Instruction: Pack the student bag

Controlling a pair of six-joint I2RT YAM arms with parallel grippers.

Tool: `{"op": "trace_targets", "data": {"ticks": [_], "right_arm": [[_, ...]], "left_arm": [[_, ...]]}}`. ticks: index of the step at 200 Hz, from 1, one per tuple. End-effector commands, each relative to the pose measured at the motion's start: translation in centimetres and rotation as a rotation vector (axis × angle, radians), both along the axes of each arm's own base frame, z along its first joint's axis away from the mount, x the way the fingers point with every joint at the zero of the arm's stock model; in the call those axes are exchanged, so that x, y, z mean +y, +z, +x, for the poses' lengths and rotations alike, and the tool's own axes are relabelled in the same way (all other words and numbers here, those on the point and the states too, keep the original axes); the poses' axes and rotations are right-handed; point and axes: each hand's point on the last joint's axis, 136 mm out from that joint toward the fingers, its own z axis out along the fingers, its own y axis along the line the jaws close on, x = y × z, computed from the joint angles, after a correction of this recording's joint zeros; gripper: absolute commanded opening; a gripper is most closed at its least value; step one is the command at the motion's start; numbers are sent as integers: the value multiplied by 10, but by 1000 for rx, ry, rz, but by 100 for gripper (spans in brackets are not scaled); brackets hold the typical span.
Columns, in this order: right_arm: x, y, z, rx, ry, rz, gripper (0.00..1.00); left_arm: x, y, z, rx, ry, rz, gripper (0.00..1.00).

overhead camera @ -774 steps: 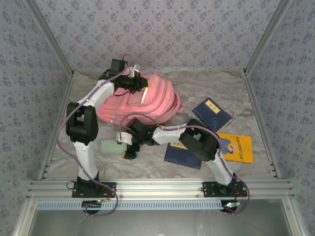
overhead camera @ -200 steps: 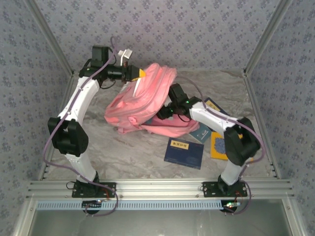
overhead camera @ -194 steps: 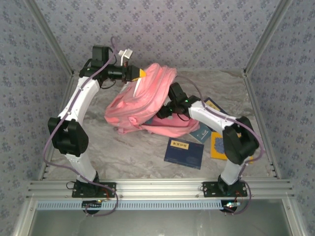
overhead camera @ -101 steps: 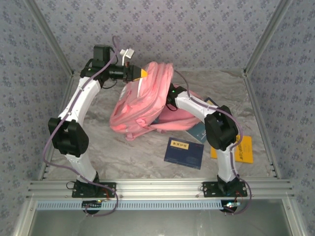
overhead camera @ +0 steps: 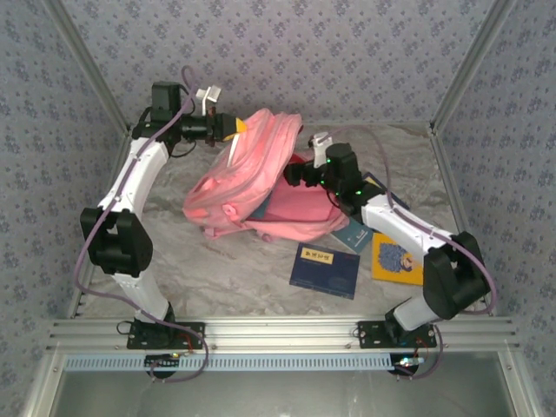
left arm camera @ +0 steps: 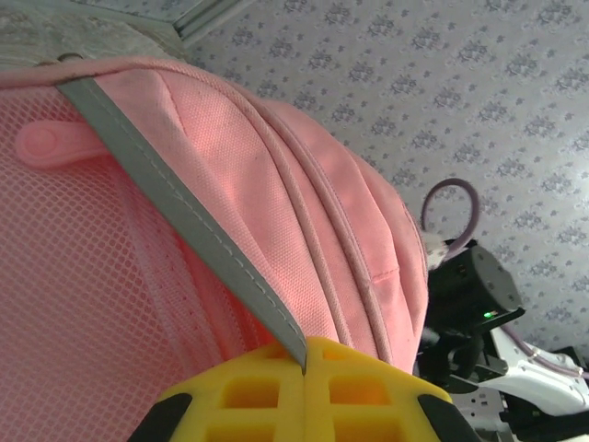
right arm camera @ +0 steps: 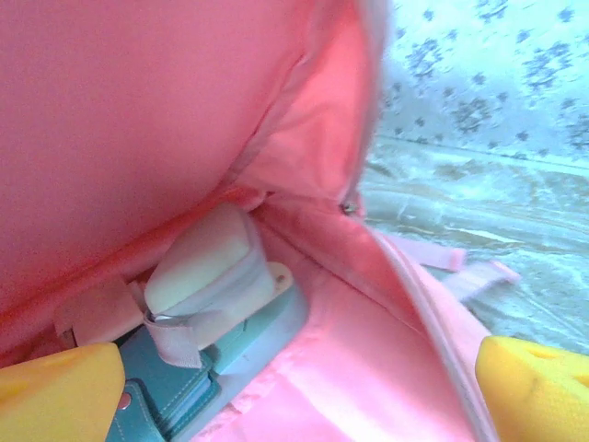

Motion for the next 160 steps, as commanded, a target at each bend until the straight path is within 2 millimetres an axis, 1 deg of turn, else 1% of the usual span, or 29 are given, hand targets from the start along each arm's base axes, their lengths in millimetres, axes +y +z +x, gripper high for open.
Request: {"op": "trace_targets", "data": {"ticks": [1, 11, 27, 36, 44, 47, 60, 65, 81, 85, 88, 90, 94, 108, 113, 124, 136, 160], "right_arm": [[6, 12, -15, 47, 18, 26, 98], [4, 12, -20, 45, 10, 22, 94], [-8, 9, -23, 55, -77, 43, 83], [-7, -1, -28, 126, -70, 65, 79], [-7, -9, -28, 205, -76, 73, 76], [-6, -15, -28, 241, -77, 69, 75], [4, -29, -29, 333, -58, 101, 69], [9, -34, -28, 360, -50, 131, 64], [27, -40, -20, 426, -30, 241, 47], [31, -40, -15, 429, -26, 253, 45], [34, -44, -14, 441, -19, 252, 43], [38, -36, -10, 427, -7, 263, 42], [44, -37, -7, 437, 9, 271, 40], [63, -43, 0, 469, 43, 295, 39], [69, -41, 5, 469, 54, 314, 39], [80, -50, 13, 505, 54, 363, 39], [92, -52, 24, 519, 66, 412, 39], [115, -67, 42, 561, 74, 416, 39]], "left_arm": [[3, 50, -11, -177, 10, -40, 0], [3, 48, -9, -168, 26, -33, 0], [1, 47, -9, -158, 33, -34, 0], [-2, 49, -12, -164, 27, -39, 0], [-4, 51, -15, -171, 21, -42, 0], [-5, 52, -16, -173, 18, -43, 0], [-9, 57, -21, -188, 1, -49, 0], [-10, 59, -23, -191, -4, -50, 0], [-11, 62, -25, -194, -18, -60, 0], [-11, 62, -25, -195, -20, -63, 0], [-11, 63, -26, -194, -21, -65, 0], [-12, 63, -26, -194, -22, -66, 0], [-12, 64, -26, -193, -24, -69, 0], [-12, 66, -28, -198, -32, -83, 0], [-13, 67, -28, -199, -36, -88, 0], [-13, 69, -30, -199, -42, -98, 0], [-13, 70, -31, -200, -45, -104, 0], [-13, 74, -34, -209, -47, -107, 0]]}}
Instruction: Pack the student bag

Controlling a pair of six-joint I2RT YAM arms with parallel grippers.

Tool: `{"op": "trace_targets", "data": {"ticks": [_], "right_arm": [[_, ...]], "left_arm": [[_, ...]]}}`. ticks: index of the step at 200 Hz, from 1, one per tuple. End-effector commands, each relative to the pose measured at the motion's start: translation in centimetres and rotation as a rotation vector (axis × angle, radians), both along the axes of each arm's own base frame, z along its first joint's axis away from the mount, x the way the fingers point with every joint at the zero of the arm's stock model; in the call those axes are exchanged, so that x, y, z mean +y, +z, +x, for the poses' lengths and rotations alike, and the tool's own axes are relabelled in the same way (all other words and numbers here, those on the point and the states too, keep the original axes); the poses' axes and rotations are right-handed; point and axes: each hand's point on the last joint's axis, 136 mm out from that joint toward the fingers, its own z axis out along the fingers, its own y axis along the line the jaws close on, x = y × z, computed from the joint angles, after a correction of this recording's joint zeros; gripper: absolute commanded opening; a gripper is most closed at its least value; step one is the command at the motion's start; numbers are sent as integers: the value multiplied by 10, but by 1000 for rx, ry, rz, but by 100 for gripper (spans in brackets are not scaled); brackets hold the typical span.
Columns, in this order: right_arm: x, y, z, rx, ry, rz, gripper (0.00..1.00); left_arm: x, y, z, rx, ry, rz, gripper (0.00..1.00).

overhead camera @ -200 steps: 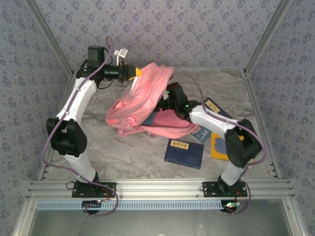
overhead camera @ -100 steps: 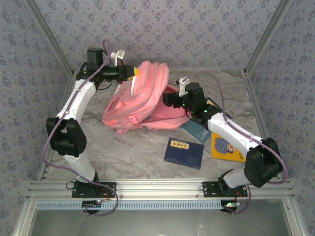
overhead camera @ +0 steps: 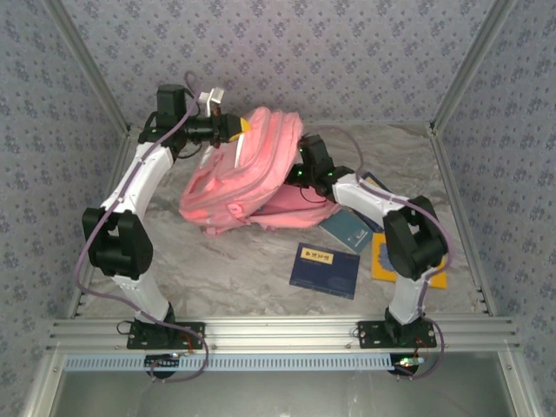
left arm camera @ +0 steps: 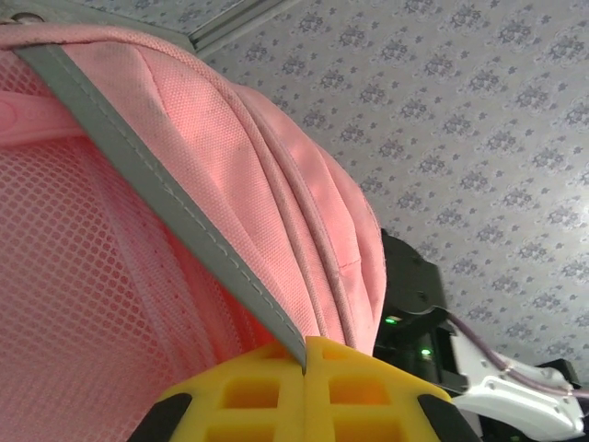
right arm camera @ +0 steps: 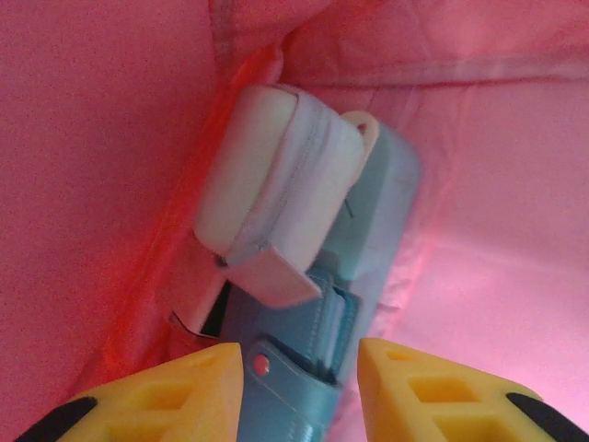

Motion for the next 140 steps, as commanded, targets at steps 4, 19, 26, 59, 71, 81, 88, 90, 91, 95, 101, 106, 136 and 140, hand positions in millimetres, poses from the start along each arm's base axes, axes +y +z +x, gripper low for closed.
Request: {"op": "trace_targets", "data": {"ticks": [4, 19, 26, 59, 71, 81, 88, 90, 91, 95, 101, 106, 136, 140], "right_arm": [[35, 10, 18, 27, 25, 101, 39], [51, 6, 25, 41, 39, 120, 39], [58, 2, 28, 57, 46, 131, 38], [86, -12, 32, 111, 85, 191, 36], [88, -9, 29, 111, 104, 227, 36], [80, -7, 26, 100, 91, 236, 38], [71, -2, 25, 85, 79, 243, 43], [69, 0, 24, 81, 79, 245, 45], [68, 1, 24, 78, 78, 245, 46], [63, 4, 22, 69, 75, 242, 50], [54, 6, 20, 58, 65, 227, 55], [46, 10, 17, 49, 55, 216, 59], [10, 21, -14, 15, 67, 141, 69], [4, 22, -18, 8, 59, 126, 70]], "left_arm": [[-1, 77, -39, -249, -91, -85, 0], [-1, 80, -42, -257, -99, -94, 0], [-1, 82, -42, -260, -101, -99, 0], [-1, 82, -41, -259, -103, -106, 0], [0, 78, -39, -251, -94, -103, 0], [2, 74, -35, -239, -79, -97, 0], [4, 70, -31, -229, -60, -88, 0], [5, 68, -29, -225, -53, -84, 0], [6, 68, -29, -224, -49, -81, 0], [7, 65, -26, -215, -34, -72, 0], [10, 60, -22, -203, -15, -52, 0], [12, 55, -19, -196, 5, -31, 0], [24, 22, 2, -137, 140, 113, 0], [26, 18, 5, -126, 156, 126, 0]]}}
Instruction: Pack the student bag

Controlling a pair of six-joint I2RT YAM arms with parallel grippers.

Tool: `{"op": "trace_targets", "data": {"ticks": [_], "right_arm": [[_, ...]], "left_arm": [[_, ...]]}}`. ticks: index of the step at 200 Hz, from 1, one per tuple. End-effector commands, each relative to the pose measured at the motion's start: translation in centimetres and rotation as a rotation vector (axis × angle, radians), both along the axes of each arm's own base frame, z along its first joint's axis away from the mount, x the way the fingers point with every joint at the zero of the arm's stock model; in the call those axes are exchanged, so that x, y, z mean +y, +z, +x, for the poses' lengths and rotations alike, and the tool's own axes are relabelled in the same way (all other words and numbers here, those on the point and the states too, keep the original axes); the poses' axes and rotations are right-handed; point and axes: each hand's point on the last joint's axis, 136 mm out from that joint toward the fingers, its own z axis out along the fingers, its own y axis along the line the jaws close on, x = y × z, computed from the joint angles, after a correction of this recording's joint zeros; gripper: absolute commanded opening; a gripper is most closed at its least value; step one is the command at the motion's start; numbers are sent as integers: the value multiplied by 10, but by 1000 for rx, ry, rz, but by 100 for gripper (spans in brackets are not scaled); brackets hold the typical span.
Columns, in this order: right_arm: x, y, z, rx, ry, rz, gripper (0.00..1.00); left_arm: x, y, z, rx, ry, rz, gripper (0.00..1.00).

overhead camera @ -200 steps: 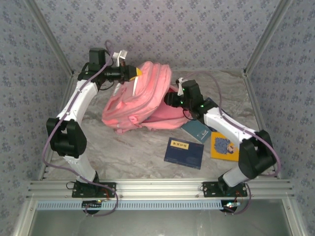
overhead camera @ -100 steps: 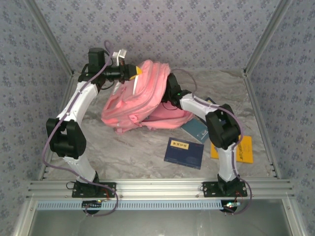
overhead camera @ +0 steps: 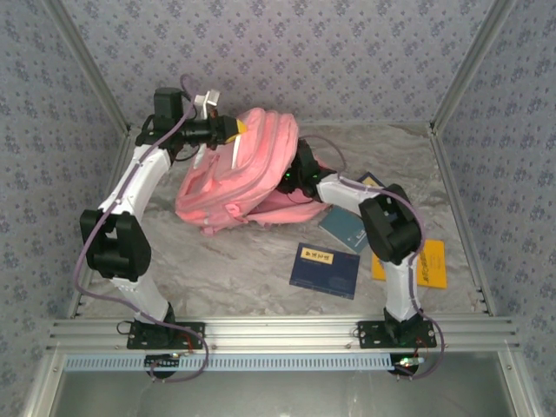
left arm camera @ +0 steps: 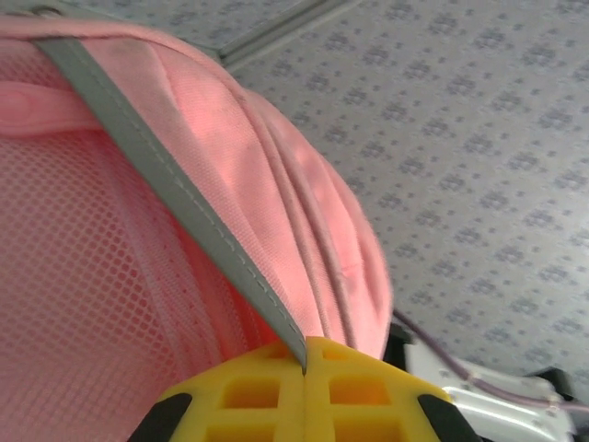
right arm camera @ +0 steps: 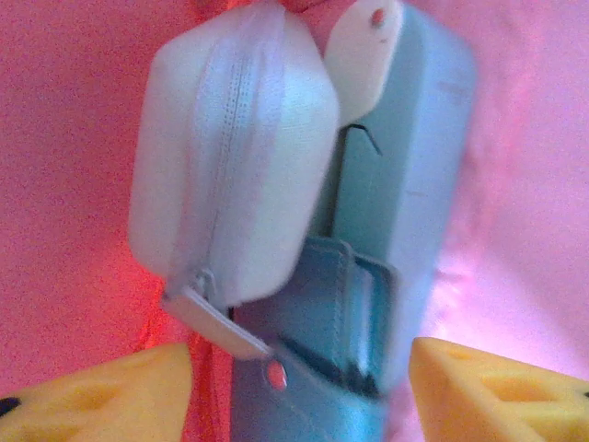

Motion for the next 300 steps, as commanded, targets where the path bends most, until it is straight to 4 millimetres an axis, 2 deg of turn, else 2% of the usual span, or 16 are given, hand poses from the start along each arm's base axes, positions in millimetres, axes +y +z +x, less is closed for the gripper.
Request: {"op": "trace_targets", "data": {"ticks": [1, 24, 30, 34, 50, 62, 80, 105, 119, 131, 146, 182, 208, 239, 274, 300], "right_arm": [[-28, 50, -17, -125, 4, -17, 71], [-73, 40, -39, -102, -66, -204, 82], [-83, 45, -45, -105, -84, -228, 83], [-92, 33, -53, -76, -96, -259, 83], [-126, 31, -70, -75, -136, -382, 82], [-157, 25, -80, -45, -203, -501, 81], [-215, 19, -95, 19, -365, -700, 81], [-282, 13, -117, 116, -586, -837, 85], [-306, 6, -126, 178, -657, -837, 86], [-318, -3, -131, 216, -684, -840, 86], [-322, -15, -132, 266, -677, -809, 87], [-307, -52, -131, 390, -569, -780, 88], [-295, -63, -134, 428, -586, -686, 87], [-279, -82, -158, 513, -607, -575, 86], [-268, -98, -170, 527, -630, -512, 86], [-265, -107, -167, 522, -633, -493, 86]], "left_arm": [[13, 33, -2, -145, 71, 81, 0], [27, 2, 11, -84, 169, 166, 0], [30, -5, 13, -70, 189, 178, 0], [31, -9, 15, -60, 197, 182, 0], [27, -21, 16, -34, 197, 169, 0], [25, -28, 15, -30, 198, 184, 0], [27, -40, 15, -24, 217, 224, 0], [33, -48, 16, -20, 247, 247, 0], [39, -48, 18, -15, 267, 241, 0], [43, -49, 19, -4, 280, 228, 0], [46, -51, 20, 7, 285, 217, 0], [45, -61, 19, 39, 276, 217, 0], [45, -69, 20, 56, 273, 230, 0], [42, -83, 23, 88, 257, 242, 0], [48, -109, 27, 123, 278, 336, 1], [30, -123, 22, 127, 224, 377, 5]]}}
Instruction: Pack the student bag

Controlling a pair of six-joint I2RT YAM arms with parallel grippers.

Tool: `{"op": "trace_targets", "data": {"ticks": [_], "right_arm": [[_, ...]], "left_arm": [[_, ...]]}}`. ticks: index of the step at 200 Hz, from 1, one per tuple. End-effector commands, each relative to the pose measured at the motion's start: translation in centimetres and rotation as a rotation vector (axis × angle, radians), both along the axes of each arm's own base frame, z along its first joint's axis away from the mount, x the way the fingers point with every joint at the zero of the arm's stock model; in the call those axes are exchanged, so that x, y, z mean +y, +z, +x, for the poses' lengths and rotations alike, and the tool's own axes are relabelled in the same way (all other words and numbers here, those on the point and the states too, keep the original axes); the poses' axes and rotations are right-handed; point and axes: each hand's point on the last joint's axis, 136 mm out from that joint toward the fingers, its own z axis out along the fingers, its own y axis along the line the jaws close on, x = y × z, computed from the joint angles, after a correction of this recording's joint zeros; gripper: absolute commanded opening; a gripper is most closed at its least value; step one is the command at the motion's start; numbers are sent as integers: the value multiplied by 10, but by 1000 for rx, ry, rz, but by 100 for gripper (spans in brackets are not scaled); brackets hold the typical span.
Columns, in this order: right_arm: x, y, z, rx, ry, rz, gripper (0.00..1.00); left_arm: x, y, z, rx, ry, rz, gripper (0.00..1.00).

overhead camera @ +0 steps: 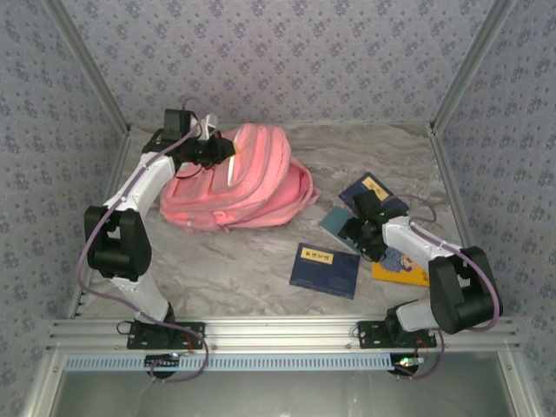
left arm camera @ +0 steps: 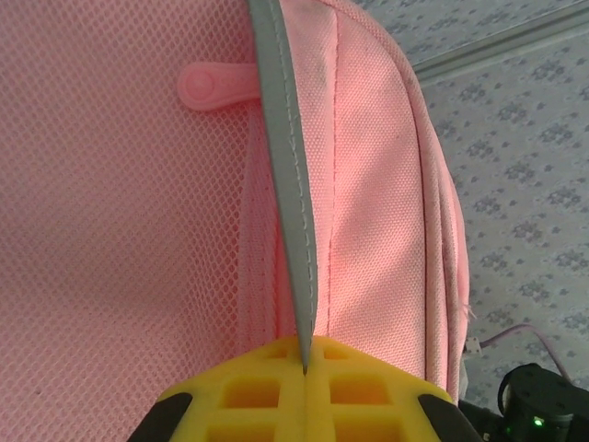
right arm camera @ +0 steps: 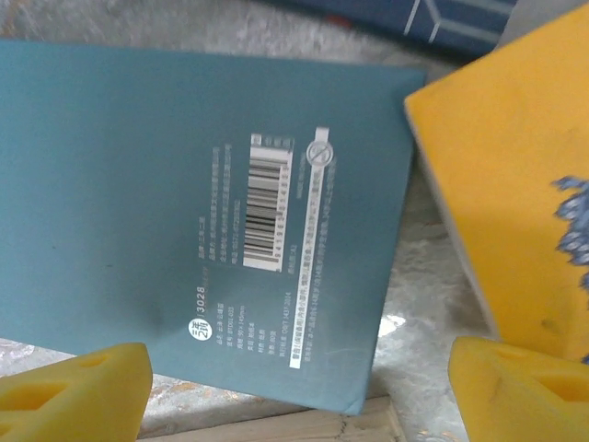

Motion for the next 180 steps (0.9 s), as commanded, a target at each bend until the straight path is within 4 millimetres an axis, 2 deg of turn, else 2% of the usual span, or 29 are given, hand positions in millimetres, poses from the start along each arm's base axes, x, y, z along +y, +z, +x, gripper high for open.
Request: {"op": "trace_targets", "data": {"ticks": [1, 33, 44, 57, 74, 98, 125, 137, 145, 160, 180], "right_arm": [[7, -2, 9, -39, -48, 55, 86], [6, -4, 32, -132, -86, 127, 82], [2, -2, 36, -159, -91, 115, 81], [-3, 2, 38, -181, -82, 91, 81], [-10, 3, 38, -183, -85, 70, 81], [-19, 5, 39, -179, -94, 42, 82], [-21, 8, 42, -190, -92, 29, 83], [-22, 9, 42, -196, -95, 27, 83], [-22, 10, 43, -200, -96, 23, 84], [-21, 11, 45, -215, -91, 32, 84], [-22, 12, 48, -225, -94, 41, 84]], "left_arm": [[-2, -21, 4, 18, -3, 99, 5], [-43, -45, -14, 55, -118, 141, 8], [-49, -55, -18, 71, -135, 186, 11], [-49, -61, -21, 73, -132, 242, 20], [-47, -57, -20, 52, -114, 296, 32], [-60, -36, -28, -10, -148, 394, 38], [-94, -12, -43, -107, -230, 526, 45], [-106, -10, -48, -146, -261, 605, 50], [-117, -2, -49, -191, -277, 641, 53], [-139, -8, -55, -200, -328, 653, 54], [-181, -27, -66, -112, -399, 502, 55]]}}
